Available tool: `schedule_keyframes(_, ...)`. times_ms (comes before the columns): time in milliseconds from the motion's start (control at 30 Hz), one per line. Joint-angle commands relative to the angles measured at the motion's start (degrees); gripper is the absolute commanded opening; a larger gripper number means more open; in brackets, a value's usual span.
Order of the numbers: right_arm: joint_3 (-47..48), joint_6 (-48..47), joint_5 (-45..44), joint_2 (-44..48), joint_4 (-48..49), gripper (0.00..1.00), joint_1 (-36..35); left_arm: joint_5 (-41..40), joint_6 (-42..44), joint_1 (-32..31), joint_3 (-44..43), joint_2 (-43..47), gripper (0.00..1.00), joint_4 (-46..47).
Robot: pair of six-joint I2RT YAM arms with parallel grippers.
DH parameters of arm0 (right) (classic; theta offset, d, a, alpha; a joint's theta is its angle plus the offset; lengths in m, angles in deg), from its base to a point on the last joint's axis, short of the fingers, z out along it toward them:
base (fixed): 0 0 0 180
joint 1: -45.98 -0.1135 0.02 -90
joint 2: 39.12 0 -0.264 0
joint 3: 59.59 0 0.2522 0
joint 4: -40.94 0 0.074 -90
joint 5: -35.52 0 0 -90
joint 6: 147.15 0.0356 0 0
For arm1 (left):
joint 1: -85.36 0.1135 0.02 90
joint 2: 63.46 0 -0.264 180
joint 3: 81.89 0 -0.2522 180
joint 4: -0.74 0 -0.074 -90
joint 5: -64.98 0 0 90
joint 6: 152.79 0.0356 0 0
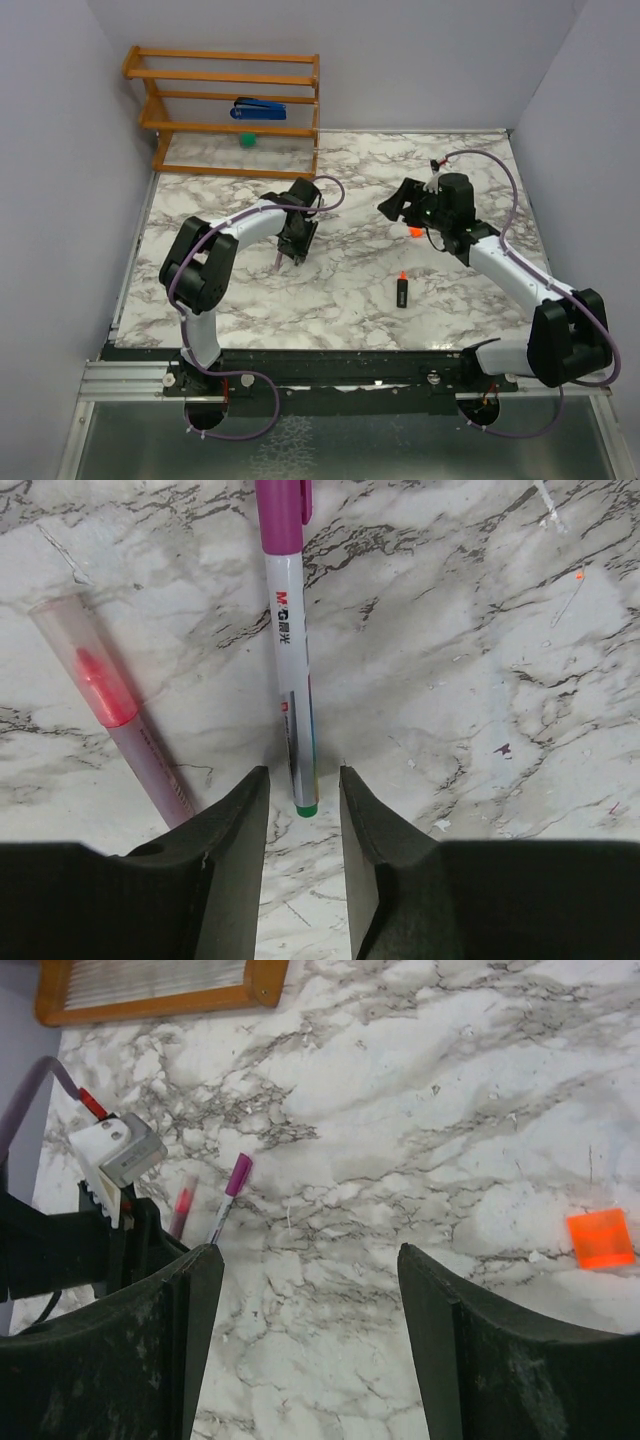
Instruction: Insert the pens into the pen caps
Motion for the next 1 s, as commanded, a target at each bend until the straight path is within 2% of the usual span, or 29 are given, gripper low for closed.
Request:
schedule_keyframes(0, -0.6, -2.0, -2.0, 3.9, -10.1, 0.74, 0.1, -1.8, 0.2, -0.5, -2.3, 1.1, 0.36, -1.3)
schedule_keyframes(167, -2.1, -0.9, -3.3, 8.9, -19.6, 0.73, 0.0, -1.9, 1.0, -0.5, -3.0, 4.3, 0.36, -0.7)
schedule_keyframes(367, -9.8, 2.0, -2.5, 11.6, -23.2, 0.69, -0.1, 0.1, 3.6, -0.5, -3.1, 10.6, 0.37, 4.3)
schedule_keyframes(533, -11.2, 2.3, -5.2, 11.7, -27.4, 0.68, -1.1, 2.0, 4.0, -0.5, -0.9, 18.7, 0.42, 10.6)
schedule_keyframes(767, -9.5, 1.4, -7.6, 7.5, -28.0, 0.68, -4.4, 0.6, 4.3, -0.5, 5.7, 29.6, 0.54, 19.8)
schedule_keyframes(967, -6.0, -0.4, -11.1, -0.6, -30.9, 0.66, -6.6, 0.2, 5.0, -0.5, 7.3, 32.4, 0.55, 19.8)
